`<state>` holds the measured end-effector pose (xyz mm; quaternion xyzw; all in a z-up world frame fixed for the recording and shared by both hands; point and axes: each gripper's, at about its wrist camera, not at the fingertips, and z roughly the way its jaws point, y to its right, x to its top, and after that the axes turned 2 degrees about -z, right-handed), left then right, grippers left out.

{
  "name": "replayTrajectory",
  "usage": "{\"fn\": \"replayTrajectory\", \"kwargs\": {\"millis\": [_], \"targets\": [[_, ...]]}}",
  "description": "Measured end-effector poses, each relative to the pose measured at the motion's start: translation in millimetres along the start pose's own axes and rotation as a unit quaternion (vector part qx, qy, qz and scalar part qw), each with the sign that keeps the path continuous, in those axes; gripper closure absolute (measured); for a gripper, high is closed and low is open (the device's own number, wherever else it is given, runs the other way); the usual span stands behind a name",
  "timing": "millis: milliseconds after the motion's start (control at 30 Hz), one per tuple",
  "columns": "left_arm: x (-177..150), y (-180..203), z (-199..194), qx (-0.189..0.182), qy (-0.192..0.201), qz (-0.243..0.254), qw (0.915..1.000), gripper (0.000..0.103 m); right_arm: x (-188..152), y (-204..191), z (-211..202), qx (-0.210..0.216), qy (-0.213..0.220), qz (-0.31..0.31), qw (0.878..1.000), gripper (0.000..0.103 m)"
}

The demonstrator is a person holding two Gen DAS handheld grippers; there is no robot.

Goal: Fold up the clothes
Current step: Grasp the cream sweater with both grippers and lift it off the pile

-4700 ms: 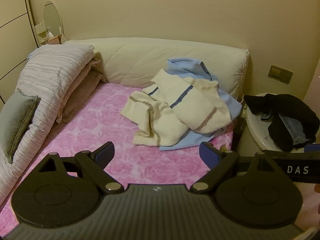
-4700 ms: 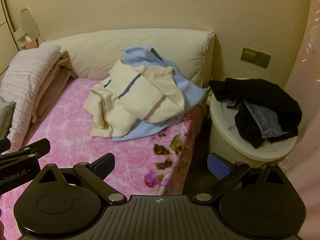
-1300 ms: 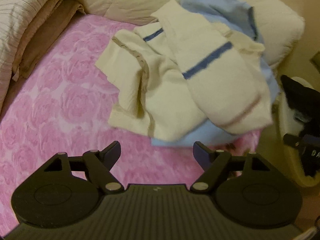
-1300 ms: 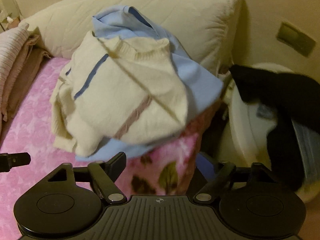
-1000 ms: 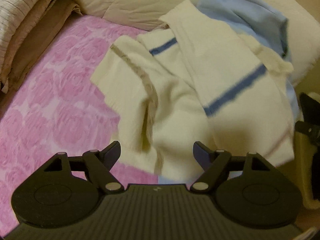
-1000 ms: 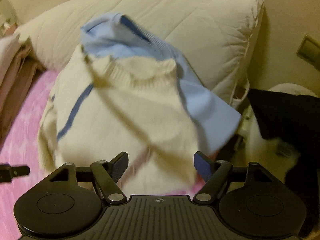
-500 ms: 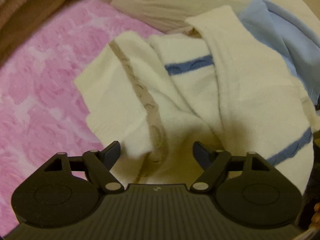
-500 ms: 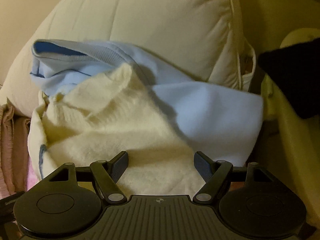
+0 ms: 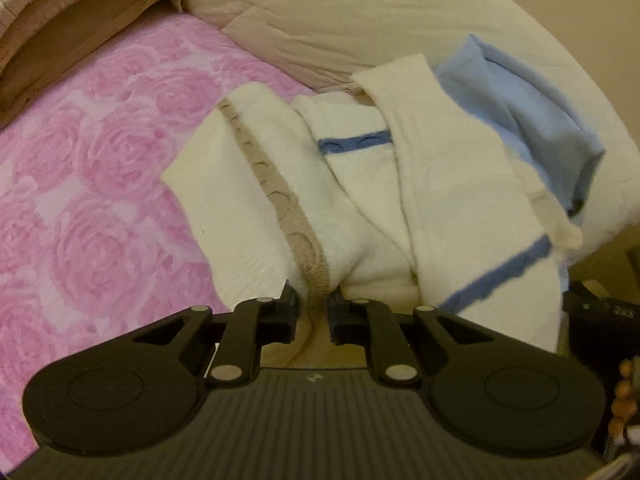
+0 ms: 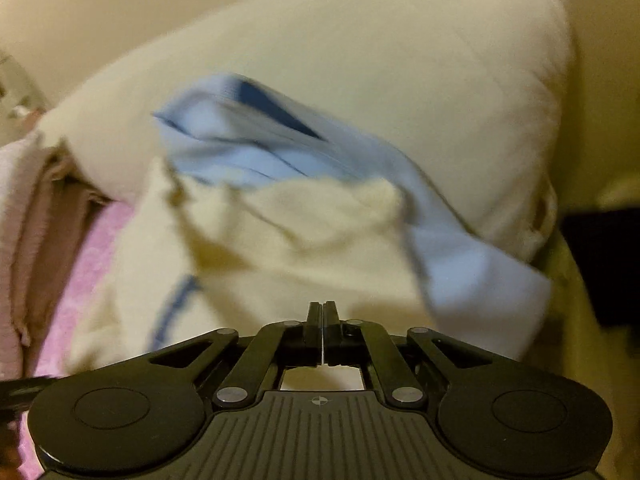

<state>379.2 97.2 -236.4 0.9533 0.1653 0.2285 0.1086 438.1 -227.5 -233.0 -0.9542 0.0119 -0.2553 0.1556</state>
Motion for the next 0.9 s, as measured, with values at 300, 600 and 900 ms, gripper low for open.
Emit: {"fn": "replayTrajectory", "kwargs": {"millis": [300,600,900], "targets": [[-1,2,3,-0.001,-0.01,-0.009,0.9999,0.092,-6,68,20,0.018,-0.017,0.059,0.998,0.047],[0,-1,15,-0.009,-0.015,-0.017,0.9997,0.093,-9,82,44,0.072,-0.052,0.094,0.992,0.08],[-11,-11,-46,-0.029,0.049,-0.051,0.9971,0.094,15,4,-38,0.17,0.022,-0.002,0.985,0.094]]}}
